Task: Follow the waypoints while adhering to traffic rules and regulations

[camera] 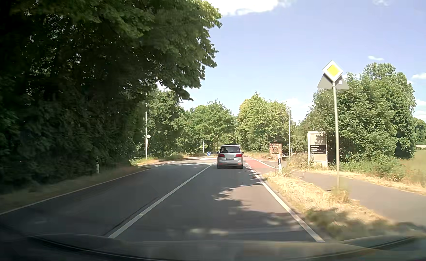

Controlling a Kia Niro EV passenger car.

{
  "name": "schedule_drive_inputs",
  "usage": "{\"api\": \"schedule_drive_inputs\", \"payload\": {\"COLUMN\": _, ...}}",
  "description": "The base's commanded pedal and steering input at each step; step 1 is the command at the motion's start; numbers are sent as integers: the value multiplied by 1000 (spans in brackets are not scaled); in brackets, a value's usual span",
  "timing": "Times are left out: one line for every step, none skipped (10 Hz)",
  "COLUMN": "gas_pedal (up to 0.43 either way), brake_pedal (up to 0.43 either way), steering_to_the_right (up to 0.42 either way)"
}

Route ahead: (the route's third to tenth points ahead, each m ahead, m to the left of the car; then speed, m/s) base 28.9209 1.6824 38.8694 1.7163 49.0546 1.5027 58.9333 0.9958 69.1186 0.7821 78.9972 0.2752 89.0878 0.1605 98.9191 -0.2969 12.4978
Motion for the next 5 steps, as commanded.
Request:
{"api": "schedule_drive_inputs", "payload": {"gas_pedal": 67, "brake_pedal": 30, "steering_to_the_right": 7}}
{"api": "schedule_drive_inputs", "payload": {"gas_pedal": 67, "brake_pedal": 30, "steering_to_the_right": 7}}
{"api": "schedule_drive_inputs", "payload": {"gas_pedal": 67, "brake_pedal": 30, "steering_to_the_right": 7}}
{"api": "schedule_drive_inputs", "payload": {"gas_pedal": 67, "brake_pedal": 30, "steering_to_the_right": 6}}
{"api": "schedule_drive_inputs", "payload": {"gas_pedal": 67, "brake_pedal": 30, "steering_to_the_right": 5}}
